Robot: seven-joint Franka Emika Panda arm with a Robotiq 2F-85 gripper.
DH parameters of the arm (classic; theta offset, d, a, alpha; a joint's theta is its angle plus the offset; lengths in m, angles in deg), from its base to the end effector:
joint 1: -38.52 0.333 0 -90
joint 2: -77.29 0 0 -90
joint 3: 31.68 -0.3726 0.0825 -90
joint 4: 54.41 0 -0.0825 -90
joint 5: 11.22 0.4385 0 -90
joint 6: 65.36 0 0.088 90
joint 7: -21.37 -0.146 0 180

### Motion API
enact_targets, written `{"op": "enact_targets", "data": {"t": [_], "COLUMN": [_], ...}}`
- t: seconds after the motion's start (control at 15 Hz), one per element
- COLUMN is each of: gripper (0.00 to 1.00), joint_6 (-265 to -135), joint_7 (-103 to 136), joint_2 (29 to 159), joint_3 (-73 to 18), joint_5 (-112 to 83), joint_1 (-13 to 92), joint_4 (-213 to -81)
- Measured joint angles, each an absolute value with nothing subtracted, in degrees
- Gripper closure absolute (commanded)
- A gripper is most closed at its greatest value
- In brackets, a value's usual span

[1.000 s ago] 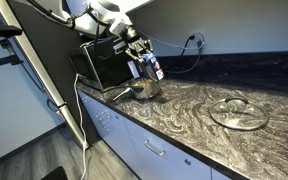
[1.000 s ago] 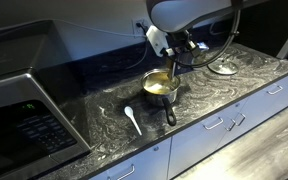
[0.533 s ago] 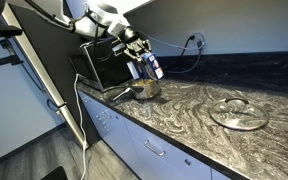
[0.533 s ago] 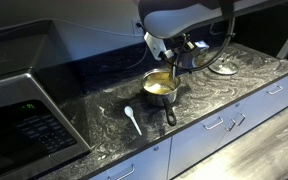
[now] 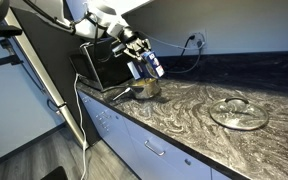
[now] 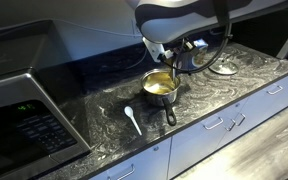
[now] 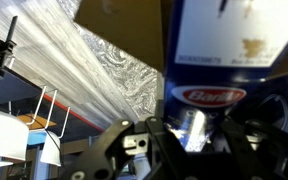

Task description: Pour the contents of the box into the pot and cover the pot

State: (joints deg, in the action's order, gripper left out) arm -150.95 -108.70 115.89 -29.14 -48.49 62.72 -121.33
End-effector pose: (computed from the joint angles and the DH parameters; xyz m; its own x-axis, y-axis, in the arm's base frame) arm 0.7589 0.2122 0.4005 -0.2363 -0.7021 0.6717 -0.9713 0.1912 -0.1418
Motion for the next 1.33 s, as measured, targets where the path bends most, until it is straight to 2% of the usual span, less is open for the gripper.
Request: {"op": "enact_targets", "data": {"t": [1.33], "gripper": [0.90], "joint_6": [-147.4], "joint_7": [-109.7], "joint_2": [117.8], "joint_3": [-28.9], "joint_5": [-51.7], "joint_1": [64.7], "joint_4": [-118.7]}}
